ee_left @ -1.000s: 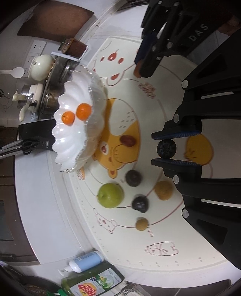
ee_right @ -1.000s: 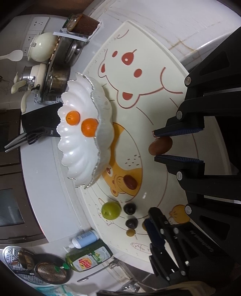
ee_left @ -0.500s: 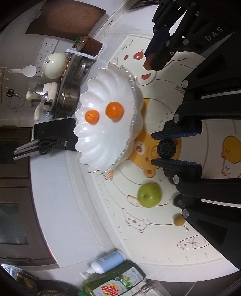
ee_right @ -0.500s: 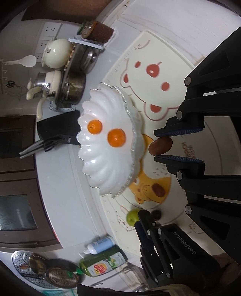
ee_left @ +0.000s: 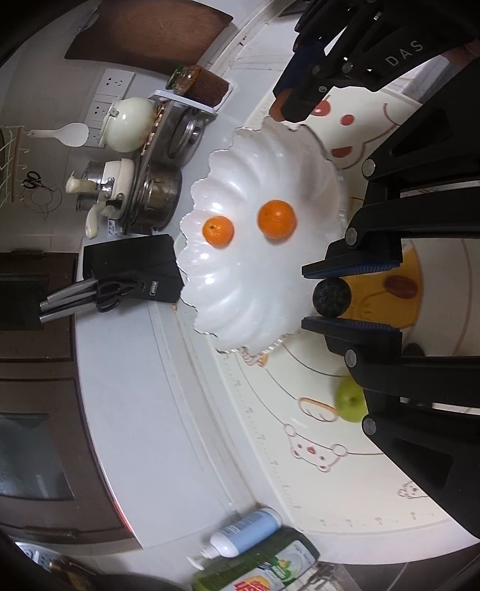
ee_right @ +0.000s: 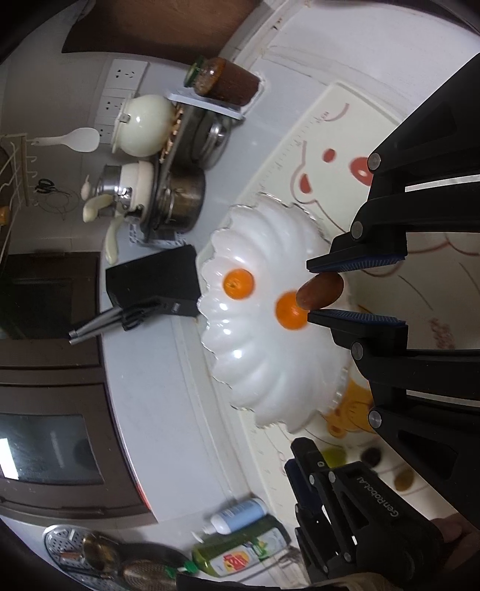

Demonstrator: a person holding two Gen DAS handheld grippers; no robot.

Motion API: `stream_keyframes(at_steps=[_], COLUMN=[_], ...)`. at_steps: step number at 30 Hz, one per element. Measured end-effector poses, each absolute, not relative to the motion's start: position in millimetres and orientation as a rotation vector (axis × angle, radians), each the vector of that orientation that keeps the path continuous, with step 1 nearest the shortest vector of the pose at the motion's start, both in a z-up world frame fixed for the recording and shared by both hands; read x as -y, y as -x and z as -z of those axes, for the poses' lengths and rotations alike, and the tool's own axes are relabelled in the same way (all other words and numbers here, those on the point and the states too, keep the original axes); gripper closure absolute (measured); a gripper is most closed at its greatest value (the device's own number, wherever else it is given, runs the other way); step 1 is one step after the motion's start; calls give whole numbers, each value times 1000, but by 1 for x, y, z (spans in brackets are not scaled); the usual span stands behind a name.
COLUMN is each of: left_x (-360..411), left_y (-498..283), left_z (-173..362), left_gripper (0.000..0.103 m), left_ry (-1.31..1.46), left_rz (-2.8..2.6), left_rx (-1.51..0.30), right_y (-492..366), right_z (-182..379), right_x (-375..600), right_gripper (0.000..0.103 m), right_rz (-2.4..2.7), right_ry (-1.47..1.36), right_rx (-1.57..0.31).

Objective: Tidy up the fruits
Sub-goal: 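Carry the date and the dark plum over the white bowl with both tools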

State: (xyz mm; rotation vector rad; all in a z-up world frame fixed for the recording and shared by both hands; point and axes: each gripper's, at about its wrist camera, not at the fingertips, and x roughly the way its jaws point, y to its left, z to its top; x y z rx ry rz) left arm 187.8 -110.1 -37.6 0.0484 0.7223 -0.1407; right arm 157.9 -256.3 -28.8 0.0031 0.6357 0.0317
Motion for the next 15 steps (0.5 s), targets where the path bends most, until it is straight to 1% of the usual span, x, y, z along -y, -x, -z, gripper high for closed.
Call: stream_keyframes(at_steps=[7, 15], left_x=[119, 128], left_y=[-221, -256], left_z=[32, 40], left_gripper=[81, 81], left_ry=[-55, -60], left_rz=[141, 138], left_rx=[-722, -760], right_y=[-190, -222], right_z=[27, 31], right_x=[268, 276], right_gripper=[82, 81], right_rz=[-2, 24], right_ry=[-1, 14], right_rx=[-639, -666])
